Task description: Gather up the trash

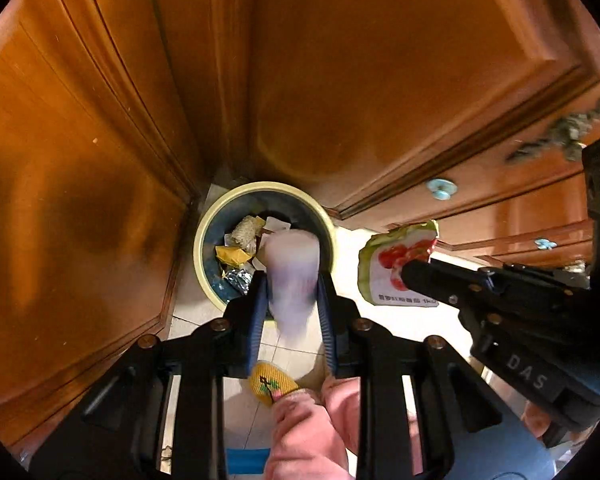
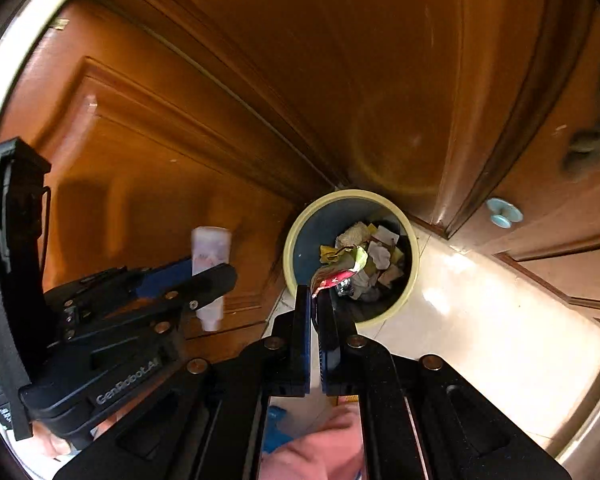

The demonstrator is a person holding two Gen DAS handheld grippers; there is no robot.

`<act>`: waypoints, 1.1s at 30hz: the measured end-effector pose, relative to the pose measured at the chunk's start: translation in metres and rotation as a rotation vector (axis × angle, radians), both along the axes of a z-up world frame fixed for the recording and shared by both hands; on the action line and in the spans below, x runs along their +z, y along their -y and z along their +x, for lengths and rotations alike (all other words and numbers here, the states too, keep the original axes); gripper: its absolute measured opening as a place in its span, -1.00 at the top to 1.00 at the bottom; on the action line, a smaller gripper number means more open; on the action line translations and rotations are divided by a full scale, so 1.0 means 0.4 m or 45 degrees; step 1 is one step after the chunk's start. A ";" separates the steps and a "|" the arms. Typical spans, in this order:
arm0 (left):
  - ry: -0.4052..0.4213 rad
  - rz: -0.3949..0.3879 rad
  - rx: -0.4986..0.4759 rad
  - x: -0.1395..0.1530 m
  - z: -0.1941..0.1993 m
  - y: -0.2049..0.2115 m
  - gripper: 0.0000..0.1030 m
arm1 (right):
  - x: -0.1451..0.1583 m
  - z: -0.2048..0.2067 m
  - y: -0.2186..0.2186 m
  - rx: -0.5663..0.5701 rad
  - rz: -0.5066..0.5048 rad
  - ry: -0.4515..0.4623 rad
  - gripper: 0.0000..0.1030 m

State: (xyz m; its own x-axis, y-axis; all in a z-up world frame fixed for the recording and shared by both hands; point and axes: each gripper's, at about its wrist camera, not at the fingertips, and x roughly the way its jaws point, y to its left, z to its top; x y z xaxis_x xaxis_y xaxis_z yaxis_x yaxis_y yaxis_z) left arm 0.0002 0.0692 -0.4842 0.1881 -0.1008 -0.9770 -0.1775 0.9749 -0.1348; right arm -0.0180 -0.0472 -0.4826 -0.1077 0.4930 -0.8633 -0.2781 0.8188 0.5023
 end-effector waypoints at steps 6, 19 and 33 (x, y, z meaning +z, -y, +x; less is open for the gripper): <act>-0.009 0.083 -0.041 -0.051 0.028 0.002 0.31 | -0.083 0.044 -0.028 -0.018 0.022 -0.014 0.91; -0.031 0.115 0.015 -0.020 0.039 -0.043 -0.22 | -0.060 0.093 -0.012 -0.041 -0.016 0.032 0.32; -0.021 0.116 -0.038 0.195 0.017 0.009 -0.24 | 0.146 0.056 0.034 0.010 -0.065 0.077 0.32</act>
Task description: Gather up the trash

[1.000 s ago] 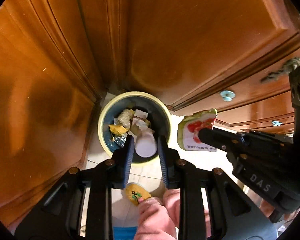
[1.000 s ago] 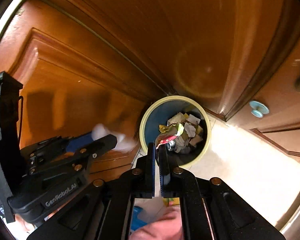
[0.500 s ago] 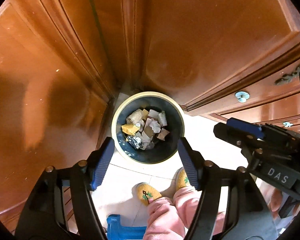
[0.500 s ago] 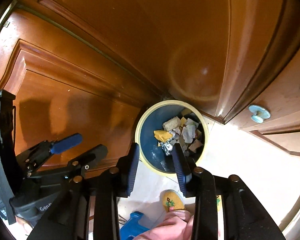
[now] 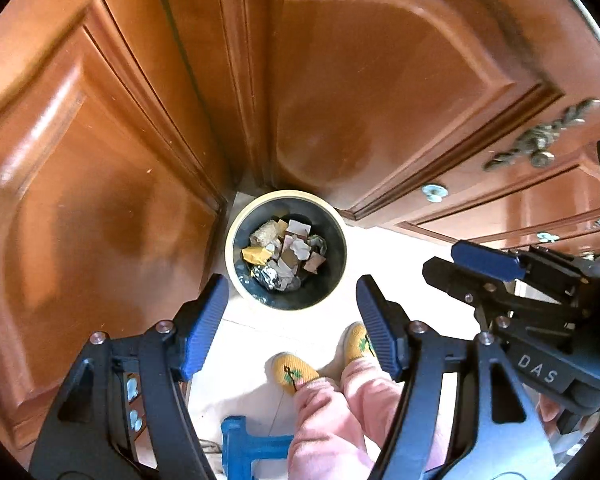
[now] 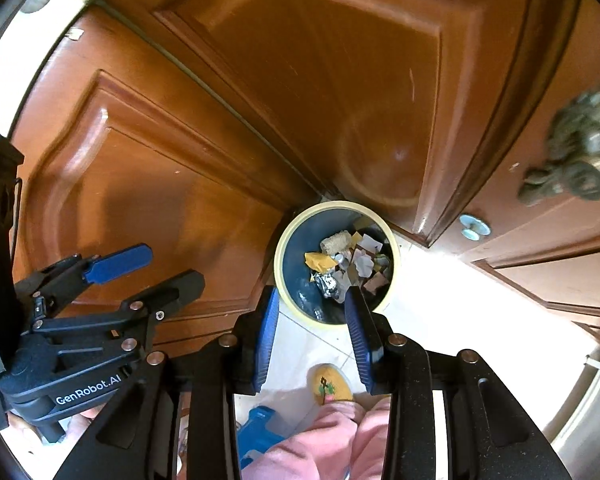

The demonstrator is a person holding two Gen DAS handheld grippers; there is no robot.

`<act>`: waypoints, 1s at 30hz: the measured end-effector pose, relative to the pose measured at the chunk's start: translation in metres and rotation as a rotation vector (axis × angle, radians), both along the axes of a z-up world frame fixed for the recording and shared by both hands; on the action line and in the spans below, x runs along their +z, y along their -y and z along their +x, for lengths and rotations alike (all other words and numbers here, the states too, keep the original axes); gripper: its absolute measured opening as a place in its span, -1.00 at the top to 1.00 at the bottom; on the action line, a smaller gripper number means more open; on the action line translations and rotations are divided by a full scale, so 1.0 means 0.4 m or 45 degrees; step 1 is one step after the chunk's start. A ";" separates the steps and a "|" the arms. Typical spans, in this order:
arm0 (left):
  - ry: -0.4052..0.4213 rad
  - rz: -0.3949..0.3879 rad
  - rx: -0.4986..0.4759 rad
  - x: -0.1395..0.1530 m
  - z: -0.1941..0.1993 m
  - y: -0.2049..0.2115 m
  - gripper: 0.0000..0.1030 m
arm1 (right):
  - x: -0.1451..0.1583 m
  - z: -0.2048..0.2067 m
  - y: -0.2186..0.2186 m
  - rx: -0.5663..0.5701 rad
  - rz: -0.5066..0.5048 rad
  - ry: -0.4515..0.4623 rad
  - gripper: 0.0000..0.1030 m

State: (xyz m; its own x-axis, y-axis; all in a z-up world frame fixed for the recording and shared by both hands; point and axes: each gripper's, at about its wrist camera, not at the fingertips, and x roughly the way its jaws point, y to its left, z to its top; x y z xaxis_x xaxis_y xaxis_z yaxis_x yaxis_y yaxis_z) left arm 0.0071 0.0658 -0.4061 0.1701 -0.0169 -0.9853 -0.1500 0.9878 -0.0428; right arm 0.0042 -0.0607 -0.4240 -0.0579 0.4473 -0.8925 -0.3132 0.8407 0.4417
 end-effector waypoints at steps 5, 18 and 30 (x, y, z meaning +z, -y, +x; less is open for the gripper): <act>-0.012 -0.022 0.038 0.126 -0.022 0.017 -0.24 | 0.120 -0.013 0.021 0.031 0.009 0.014 0.32; 0.163 0.015 0.046 0.503 -0.066 0.052 -0.24 | 0.461 -0.033 0.110 0.048 0.057 0.119 0.31; 0.353 0.062 0.016 0.755 -0.100 0.059 -0.24 | 0.775 -0.038 0.181 -0.131 0.080 0.347 0.16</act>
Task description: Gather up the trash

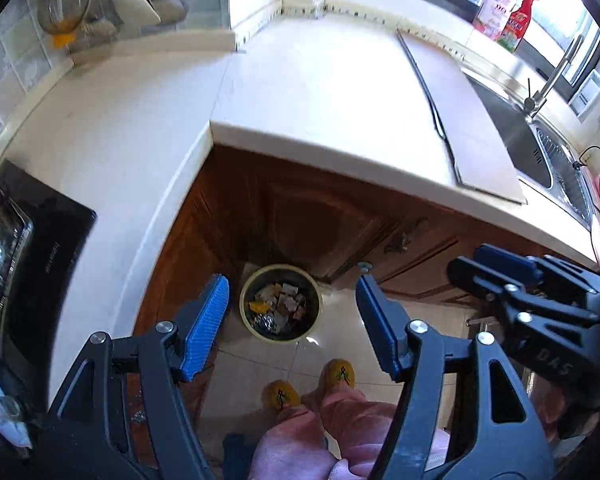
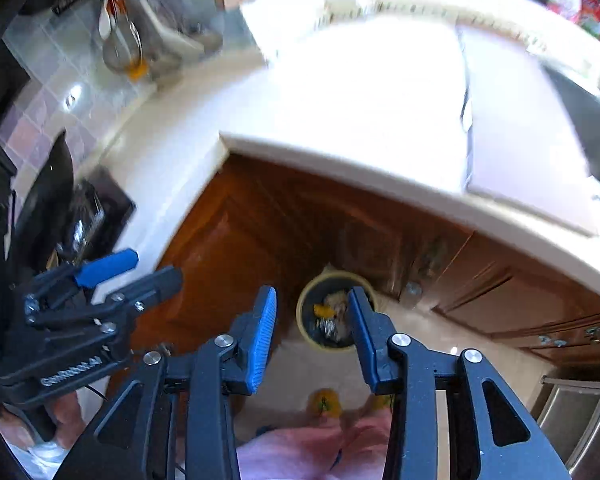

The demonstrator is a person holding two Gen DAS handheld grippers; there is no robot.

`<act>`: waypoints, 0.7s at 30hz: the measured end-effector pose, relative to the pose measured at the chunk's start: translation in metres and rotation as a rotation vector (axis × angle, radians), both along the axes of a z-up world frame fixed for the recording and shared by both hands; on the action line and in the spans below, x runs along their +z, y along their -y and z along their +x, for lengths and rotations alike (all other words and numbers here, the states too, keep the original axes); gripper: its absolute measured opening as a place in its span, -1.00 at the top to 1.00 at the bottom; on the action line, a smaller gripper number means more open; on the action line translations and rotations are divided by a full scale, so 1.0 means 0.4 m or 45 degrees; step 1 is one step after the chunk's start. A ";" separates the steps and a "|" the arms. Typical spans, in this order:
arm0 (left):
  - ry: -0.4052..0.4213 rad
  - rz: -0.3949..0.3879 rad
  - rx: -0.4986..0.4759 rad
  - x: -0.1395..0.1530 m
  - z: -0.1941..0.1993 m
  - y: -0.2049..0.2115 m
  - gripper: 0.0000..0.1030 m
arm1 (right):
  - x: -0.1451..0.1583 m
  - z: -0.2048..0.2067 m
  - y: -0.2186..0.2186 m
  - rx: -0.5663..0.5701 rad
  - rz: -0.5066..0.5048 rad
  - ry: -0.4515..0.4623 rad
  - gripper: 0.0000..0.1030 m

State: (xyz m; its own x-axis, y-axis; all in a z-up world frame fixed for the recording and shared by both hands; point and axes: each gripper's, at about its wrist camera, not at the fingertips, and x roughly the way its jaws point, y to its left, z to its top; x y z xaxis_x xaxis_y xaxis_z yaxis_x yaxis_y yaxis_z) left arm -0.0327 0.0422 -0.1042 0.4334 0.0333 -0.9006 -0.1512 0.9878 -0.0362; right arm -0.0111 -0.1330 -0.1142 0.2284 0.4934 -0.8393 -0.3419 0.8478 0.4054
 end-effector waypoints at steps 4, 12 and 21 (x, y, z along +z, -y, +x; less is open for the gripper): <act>0.042 0.031 -0.003 0.078 -0.003 0.006 -0.24 | 0.107 0.003 0.019 -0.066 -0.035 0.073 0.08; 0.108 0.074 -0.023 0.201 -0.013 0.013 -0.24 | 0.284 -0.010 0.058 -0.202 -0.035 0.140 -0.16; 0.108 0.071 -0.041 0.273 -0.035 0.030 -0.24 | 0.373 -0.044 0.039 -0.247 -0.066 0.158 -0.21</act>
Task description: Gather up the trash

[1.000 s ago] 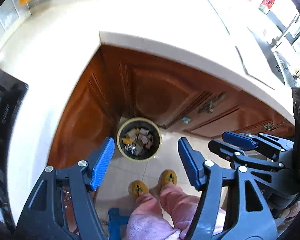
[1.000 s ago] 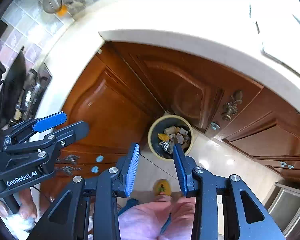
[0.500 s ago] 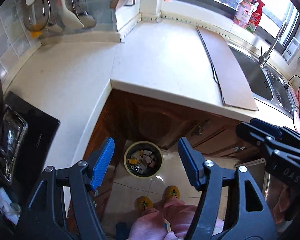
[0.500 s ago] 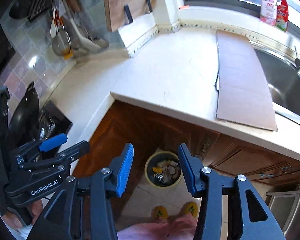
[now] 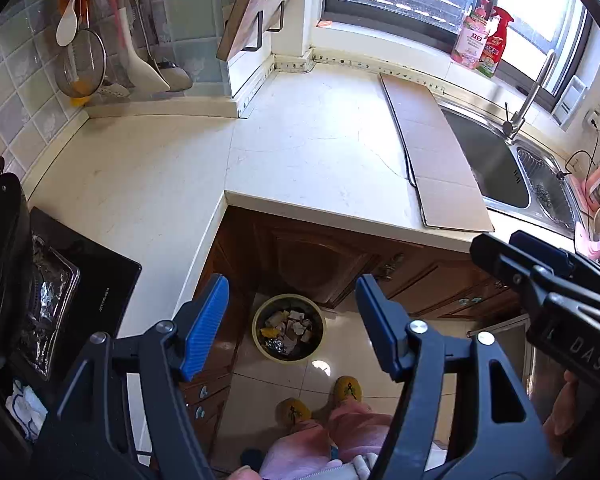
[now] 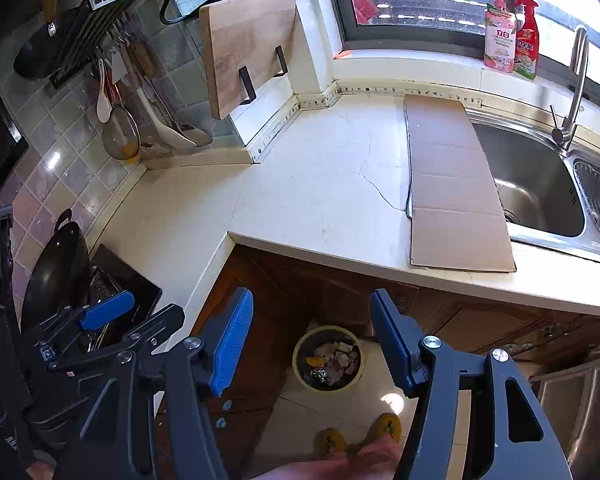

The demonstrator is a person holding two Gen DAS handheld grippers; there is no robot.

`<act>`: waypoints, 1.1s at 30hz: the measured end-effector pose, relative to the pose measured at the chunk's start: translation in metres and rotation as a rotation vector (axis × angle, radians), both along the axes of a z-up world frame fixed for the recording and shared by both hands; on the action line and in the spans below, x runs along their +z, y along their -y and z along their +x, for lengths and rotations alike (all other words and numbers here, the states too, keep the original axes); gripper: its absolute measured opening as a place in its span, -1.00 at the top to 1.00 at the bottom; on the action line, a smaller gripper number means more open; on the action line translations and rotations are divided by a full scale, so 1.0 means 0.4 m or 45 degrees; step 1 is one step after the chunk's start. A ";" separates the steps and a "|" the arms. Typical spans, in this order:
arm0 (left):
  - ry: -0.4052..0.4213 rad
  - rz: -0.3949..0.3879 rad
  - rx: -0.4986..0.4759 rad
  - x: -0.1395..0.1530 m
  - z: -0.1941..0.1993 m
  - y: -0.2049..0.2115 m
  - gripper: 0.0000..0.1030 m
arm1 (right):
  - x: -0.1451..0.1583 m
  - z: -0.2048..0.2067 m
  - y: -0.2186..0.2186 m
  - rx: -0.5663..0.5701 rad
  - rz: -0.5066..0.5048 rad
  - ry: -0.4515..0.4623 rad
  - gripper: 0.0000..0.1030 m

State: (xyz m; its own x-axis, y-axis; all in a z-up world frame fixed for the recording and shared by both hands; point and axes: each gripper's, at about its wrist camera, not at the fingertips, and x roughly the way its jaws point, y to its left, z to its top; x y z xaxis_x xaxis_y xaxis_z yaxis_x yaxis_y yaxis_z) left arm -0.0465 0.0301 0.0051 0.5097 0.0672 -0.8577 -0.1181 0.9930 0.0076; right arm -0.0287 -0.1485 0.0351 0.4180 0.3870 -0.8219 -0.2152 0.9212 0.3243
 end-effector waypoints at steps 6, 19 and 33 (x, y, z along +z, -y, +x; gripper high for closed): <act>0.004 0.019 0.037 0.008 -0.013 -0.005 -0.24 | 0.006 -0.023 -0.011 -0.014 0.000 0.002 -0.22; 0.070 0.046 0.034 0.026 -0.029 0.006 -0.24 | 0.024 -0.040 -0.012 0.002 -0.010 0.052 -0.22; 0.091 0.047 0.014 0.032 -0.028 0.017 -0.24 | 0.023 -0.050 -0.012 -0.015 -0.013 0.064 -0.22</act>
State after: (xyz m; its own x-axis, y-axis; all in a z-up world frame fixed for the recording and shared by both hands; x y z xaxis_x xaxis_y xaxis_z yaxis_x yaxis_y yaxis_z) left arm -0.0579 0.0235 0.0178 0.5686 0.1039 -0.8160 -0.1302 0.9909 0.0354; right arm -0.0488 -0.1439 0.0444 0.4630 0.3732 -0.8040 -0.2200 0.9271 0.3036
